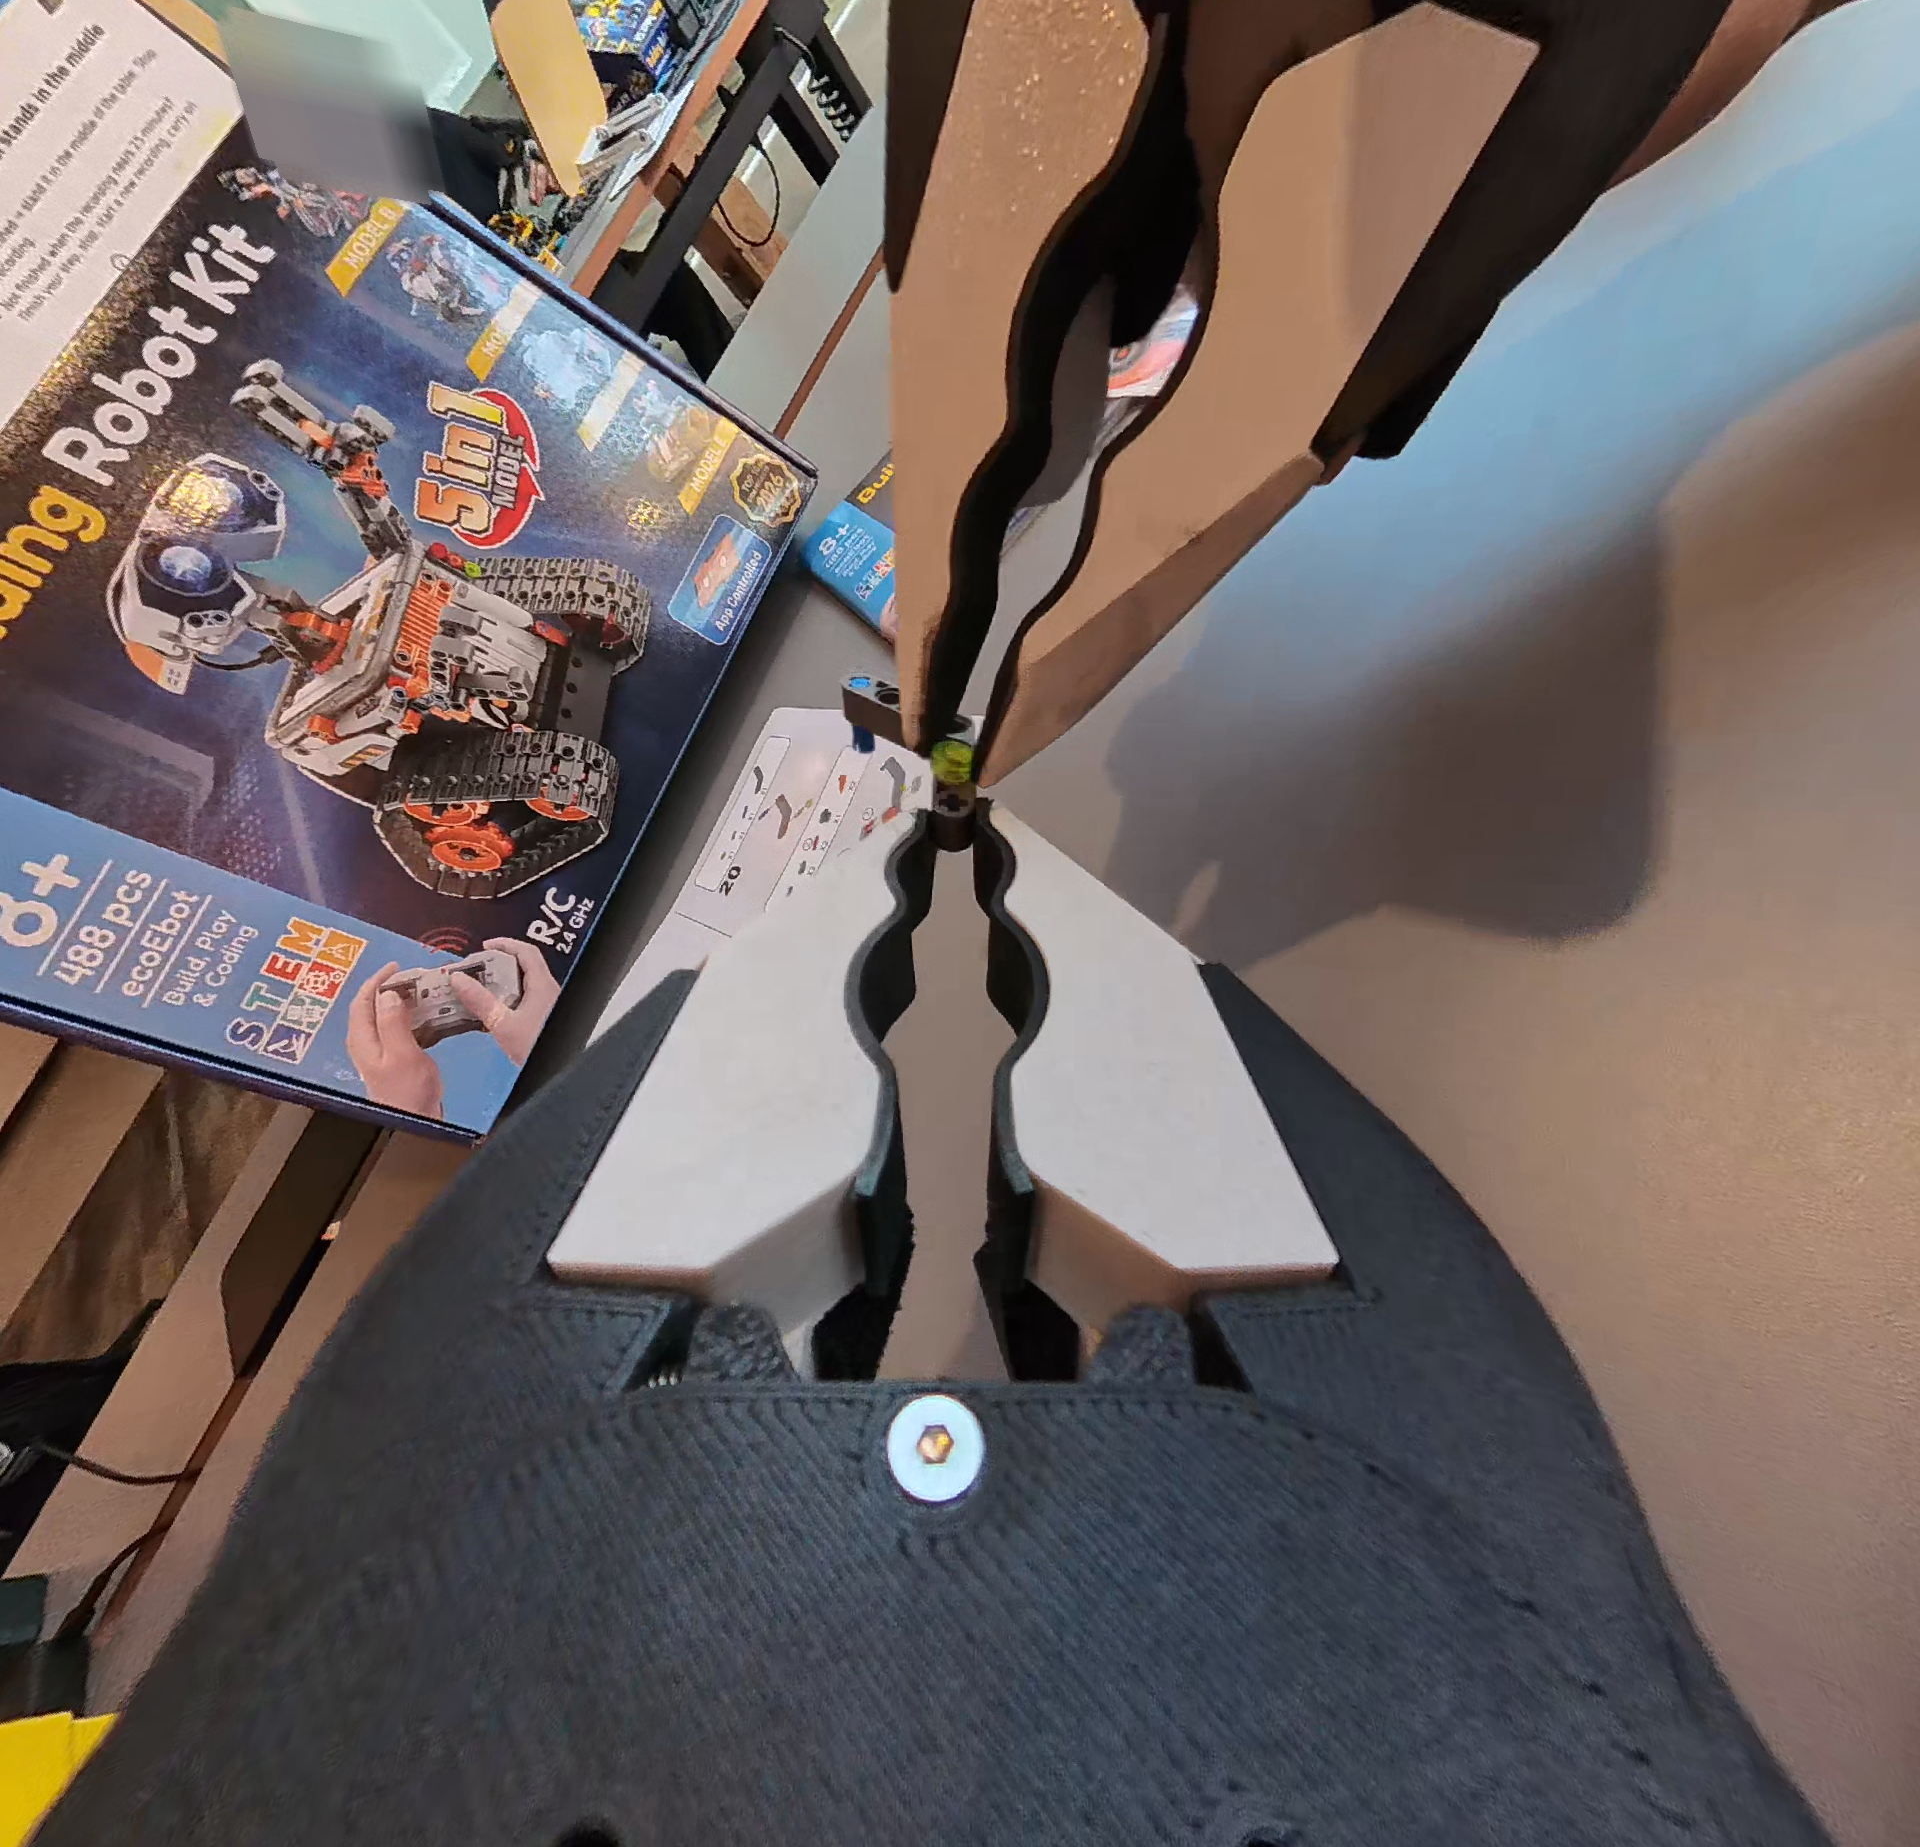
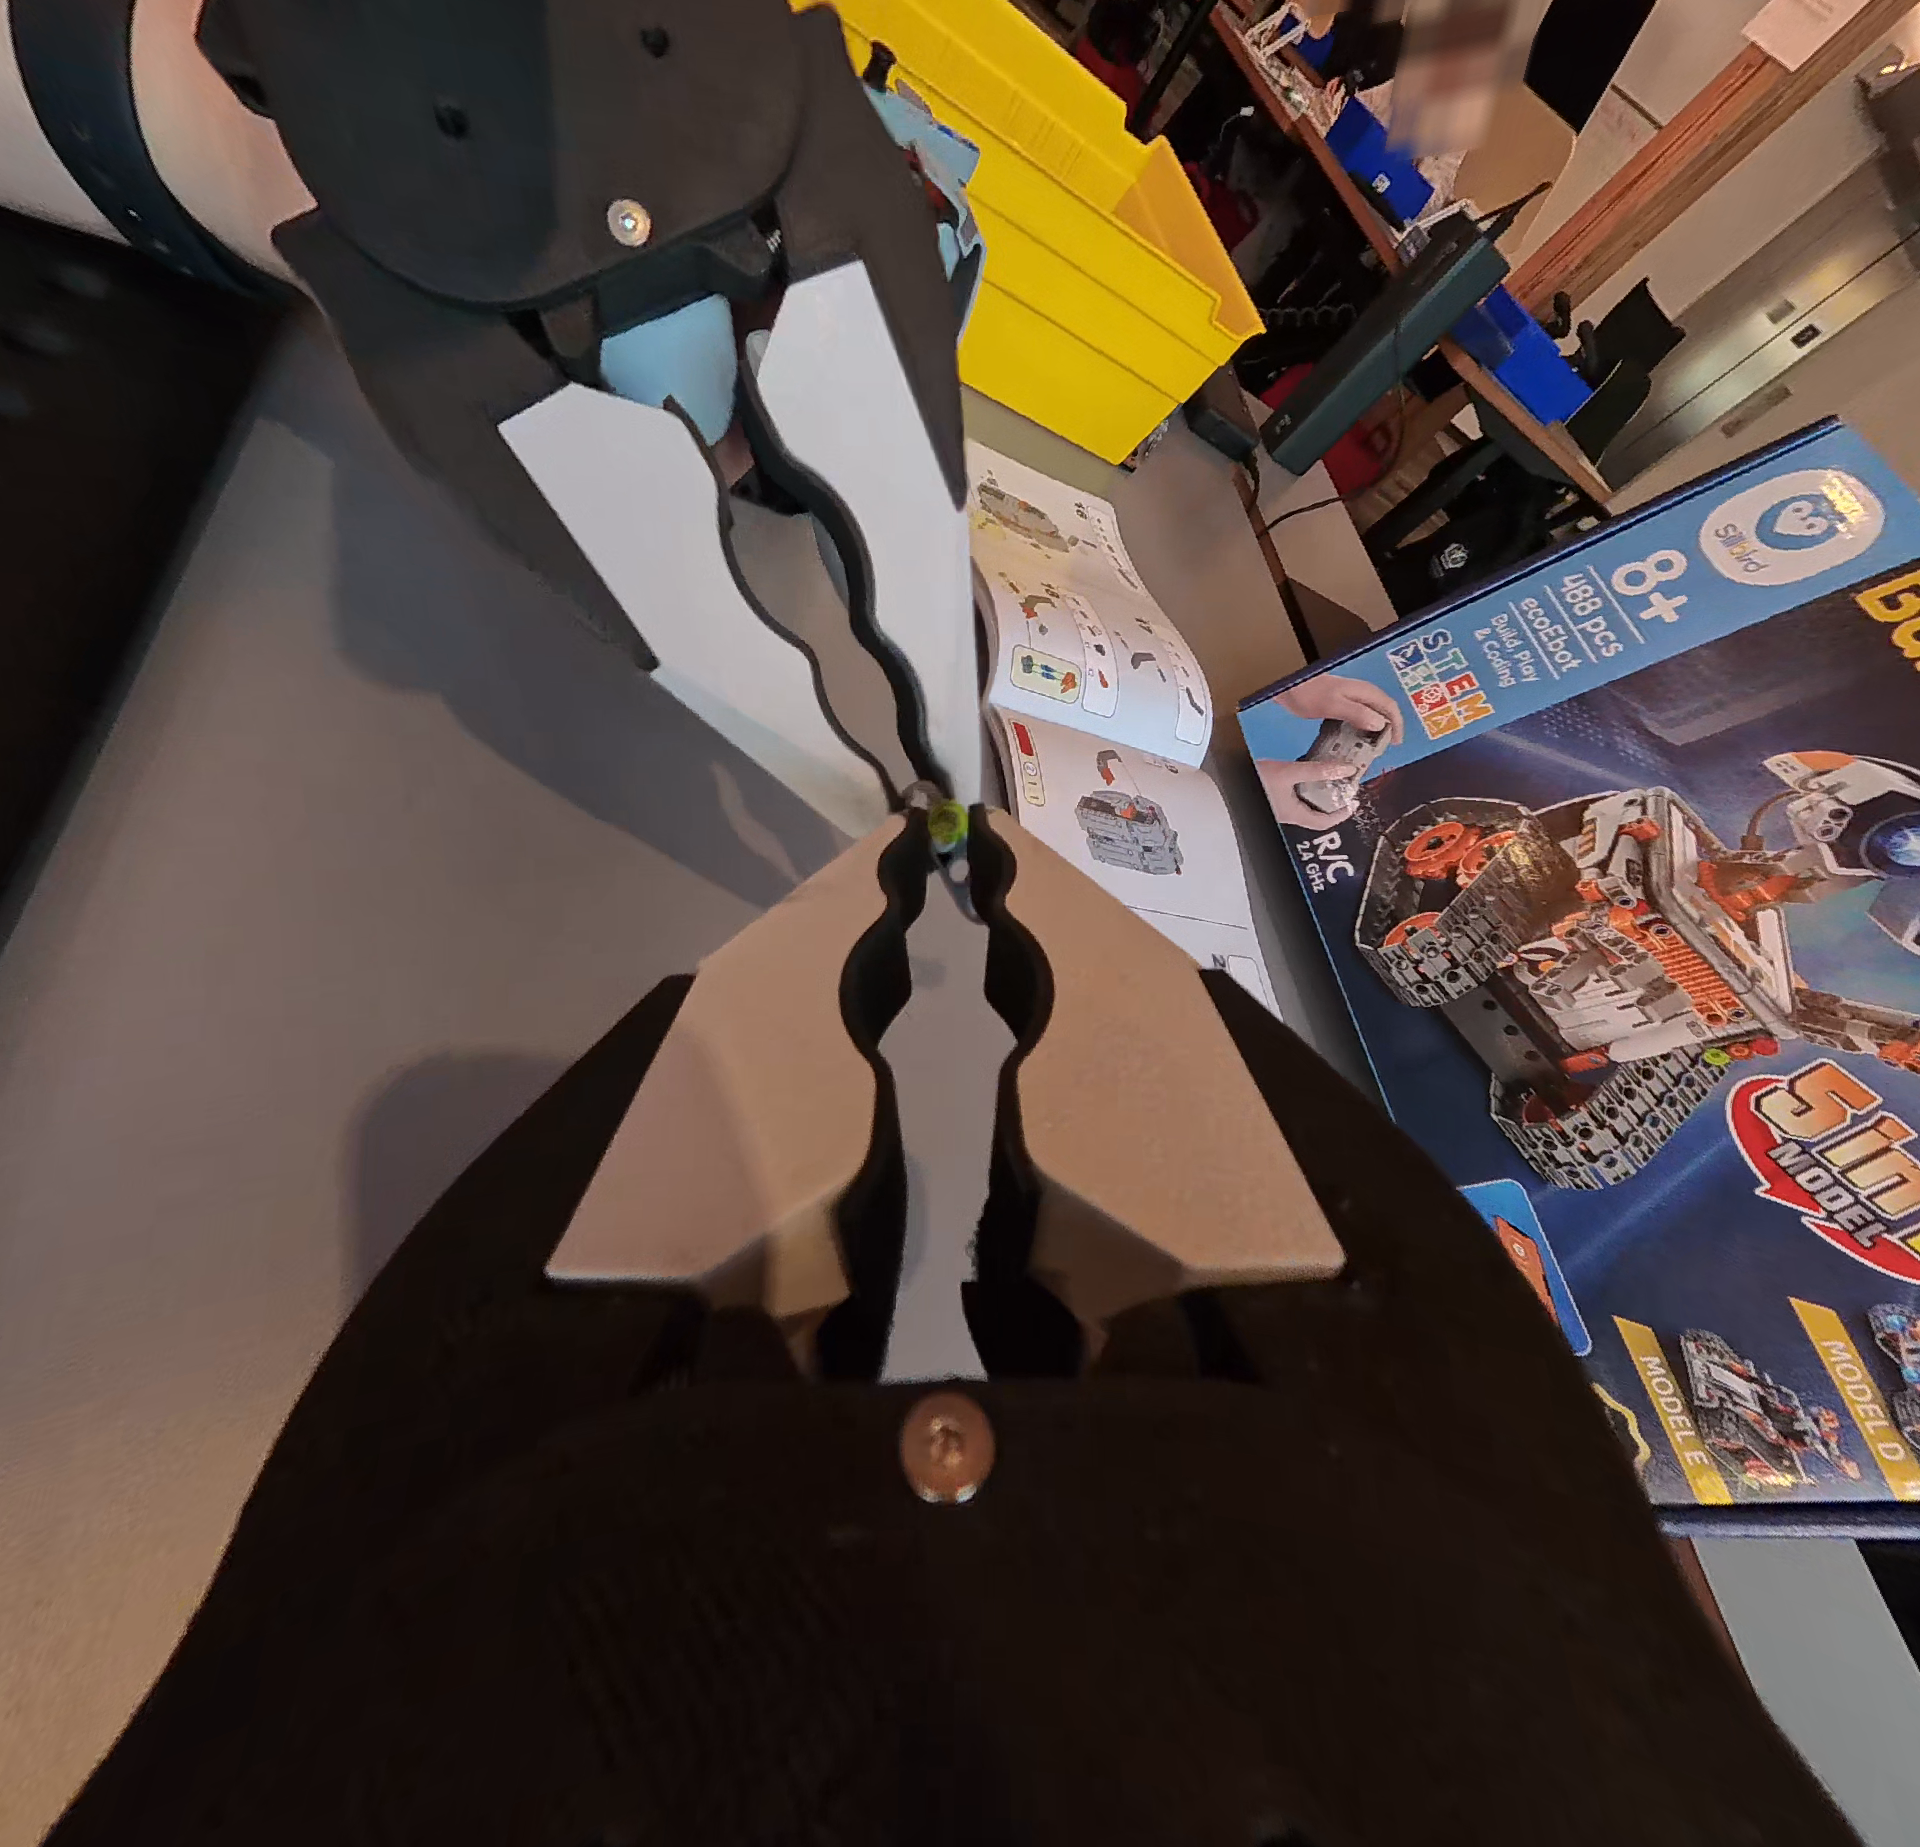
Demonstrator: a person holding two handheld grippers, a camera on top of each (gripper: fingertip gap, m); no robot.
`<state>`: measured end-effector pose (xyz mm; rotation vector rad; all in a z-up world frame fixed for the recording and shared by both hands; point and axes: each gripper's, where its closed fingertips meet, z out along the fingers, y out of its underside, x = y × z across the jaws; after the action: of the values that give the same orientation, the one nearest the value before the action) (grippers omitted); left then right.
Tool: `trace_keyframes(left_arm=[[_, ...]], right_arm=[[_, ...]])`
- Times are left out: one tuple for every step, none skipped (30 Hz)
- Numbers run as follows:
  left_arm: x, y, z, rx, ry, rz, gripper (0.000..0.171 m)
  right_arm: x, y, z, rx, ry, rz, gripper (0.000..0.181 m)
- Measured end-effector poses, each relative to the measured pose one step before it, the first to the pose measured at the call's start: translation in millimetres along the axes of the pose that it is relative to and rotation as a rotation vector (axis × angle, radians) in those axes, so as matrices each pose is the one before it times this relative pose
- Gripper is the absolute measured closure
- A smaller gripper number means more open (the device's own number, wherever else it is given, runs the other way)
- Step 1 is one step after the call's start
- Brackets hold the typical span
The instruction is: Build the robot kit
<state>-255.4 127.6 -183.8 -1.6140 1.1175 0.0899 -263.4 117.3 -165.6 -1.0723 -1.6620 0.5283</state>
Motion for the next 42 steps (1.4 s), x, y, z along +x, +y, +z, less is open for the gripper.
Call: trace_keyframes(left_arm=[[2.43,0.02,0.68,-0.00251,0.0086,0.0075,0.166],[2.03,-0.06,0.68,-0.00363,0.0056,0.0102,0.166],[1.22,0.53,0.55,-0.00768,-0.002,0.0163,0.166],[0.6,0.44,0.7,-0.00631,-0.0052,0.0153,0.166],[0.81,0.19,0.61,-0.00331,-0.0015,0.0055,0.166],[0.94,-0.12,0.61,-0.00159,0.0037,-0.0027,0.166],[0.63,-0.41,0.26,-0.00005,0.0032,-0.0032,0.166],[0.55,-0.41,-0.02,0.00172,0.002,0.0002,0.166],[0.43,-0.26,0.13,0.00166,0.001,0.0008,0.166],[0.07,0.19,0.24,-0.00136,-0.0014,0.0002,0.166],[-0.46,0.82,0.41,-0.00524,-0.0046,0.0004,0.166],[-0.27,0.78,0.34,-0.00439,-0.0019,0.0007,0.166],[0.04,0.2,0.04,0.00022,0.0014,-0.0016,0.166],[0.17,-0.34,-0.16,0.0025,0.0018,-0.0028,0.166],[-0.27,-0.74,-0.36,0.00377,-0.0003,-0.0016,0.166],[-0.23,-0.82,-0.39,0.00378,-0.0008,-0.0015,0.166],[0.2,0.16,0.0,-0.00113,0.001,-0.0018,0.166],[0.1,1.29,0.49,-0.00748,-0.0003,0.0008,0.166],[-0.11,0.39,0.21,-0.0019,-0.0022,0.0037,0.166],[0.07,0.18,-0.08,-0.00197,-0.0007,0.0033,0.166],[0.12,-0.04,-0.14,-0.00027,0.0009,0.0001,0.166],[-0.02,-0.11,-0.2,0.00091,0.0011,-0.0023,0.166],[0.31,-0.2,-0.24,0.00157,0.0042,-0.0024,0.166],[0.49,-0.27,-0.3,0.00255,0.0055,-0.0023,0.166],[0.74,-0.2,-0.24,0.00145,0.0071,-0.0002,0.166],[0.99,0.16,-0.17,-0.0003,0.0068,0.0037,0.166],[1.09,0.45,-0.05,-0.00212,0.0049,0.0075,0.166],[1.41,0.47,0.15,-0.00418,0.0041,0.0115,0.166],[1.67,0.57,0.19,-0.00473,0.0051,0.0155,0.166],[1.97,0.41,0.1,-0.00413,0.0063,0.0177,0.166],[1.37,0.41,0.01,-0.00457,0.0032,0.0142,0.166],[1.12,0.39,0.03,-0.00653,0.0033,0.0089,0.166],[1.57,0.54,0.19,-0.00731,0.0063,0.0098,0.166],[1.68,0.7,0.26,-0.00768,0.0063,0.0101,0.166],[1.05,0.79,0.46,-0.00908,0.0013,0.0091,0.166],[0.83,0.92,0.45,-0.00953,0.0001,0.0082,0.166],[1.77,0.76,0.43,-0.00867,0.0089,0.0024,0.166],[2.23,0.8,0.29,-0.00614,0.0172,-0.0073,0.166],[2.01,0.6,0.03,-0.00418,0.0182,-0.0081,0.166],[1.92,0.51,-0.21,-0.00281,0.0154,-0.0005,0.166],[1.9,0.05,-0.38,-0.00006,0.0114,0.0068,0.166],[2.01,-0.17,-0.2,0.00098,0.0085,0.0108,0.166]], right_arm=[[-0.09,0.14,0.1,-0.0052,-0.0022,0.0055,0.174],[-0.71,0.67,0.25,-0.0066,-0.0069,0.0065,0.174],[-0.63,1.24,-0.07,-0.0084,-0.0068,0.0052,0.174],[-1.06,1.16,-0.21,-0.0061,-0.0087,0.0015,0.174],[-0.97,1.15,-0.41,-0.005,-0.0094,0.0016,0.174],[-0.14,0.73,-0.45,-0.002,-0.0049,0.0042,0.174],[-0.05,0.41,-0.57,-0.0007,-0.006,0.0071,0.174],[-0.48,0.04,-0.42,0.0011,-0.009,0.0081,0.174],[-0.32,0.35,-0.61,-0.0016,-0.0066,0.0062,0.174],[0.27,0.49,-0.87,-0.0029,-0.0013,-0.0008,0.174],[0.75,1.12,-0.99,-0.0061,0.0022,-0.0039,0.174],[1.15,0.82,-1.04,-0.0028,0.0042,-0.0029,0.174],[0.84,0.46,-0.73,0.0003,0.0004,0.003,0.174],[-0.78,0.05,0.03,0.0034,-0.0095,0.0082,0.174],[-1.99,-0.35,0.44,0.0059,-0.0148,0.0082,0.174],[-2.76,0.26,0.89,0.0008,-0.0177,0.003,0.174],[-0.67,1.86,0.87,-0.0093,-0.0037,-0.001,0.174],[1.3,2.5,0.61,-0.0144,0.0092,-0.0061,0.174],[-0.12,0.38,0.24,-0.001,0.0013,-0.0044,0.174],[-0.14,-0.18,0.08,0.0024,-0.0022,0.0032,0.174],[-0.13,-0.25,0.05,0.0021,-0.0036,0.0072,0.174],[-0.16,-0.22,-0.04,0.0031,-0.0044,0.0084,0.174],[-0.34,-0.33,-0.12,0.0035,-0.0053,0.0064,0.174],[-0.35,-0.21,-0.24,0.0029,-0.0051,0.0037,0.174],[-0.85,0.1,-0.12,-0.0001,-0.0066,0.0033,0.174],[-0.92,0.46,0.11,-0.003,-0.0069,0.002,0.174],[-1.16,0.74,0.2,-0.0046,-0.0077,-0.0017,0.174],[-1.33,0.95,0.15,-0.0059,-0.0086,-0.0028,0.174],[-1.74,1.27,0.07,-0.0076,-0.0115,-0.0031,0.174],[-1.81,1.05,0.02,-0.0064,-0.0099,-0.0064,0.174],[-1.03,0.68,0.16,-0.0045,-0.004,-0.0082,0.174],[-1.08,0.63,0.23,-0.0063,-0.0038,-0.0084,0.174],[-1.51,1.09,0.3,-0.0098,-0.0057,-0.0109,0.175],[-1.3,1.25,0.52,-0.0116,-0.0021,-0.0158,0.174],[-0.4,0.81,0.56,-0.0116,0.0063,-0.0204,0.174],[-0.82,1.02,0.59,-0.0158,0.0073,-0.0283,0.174],[-1.71,1.32,0.71,-0.0215,0.0045,-0.0366,0.174],[-1.66,0.9,0.67,-0.021,0.0041,-0.0346,0.174],[-1.84,0.44,0.45,-0.0162,0.0006,-0.0256,0.174],[-1.89,0.11,0.3,-0.0082,-0.0054,-0.0139,0.174],[-2.01,0.1,0.05,-0.0015,-0.0113,-0.0038,0.174],[-1.95,0.21,-0.29,0.0004,-0.0138,-0.0002,0.174]])
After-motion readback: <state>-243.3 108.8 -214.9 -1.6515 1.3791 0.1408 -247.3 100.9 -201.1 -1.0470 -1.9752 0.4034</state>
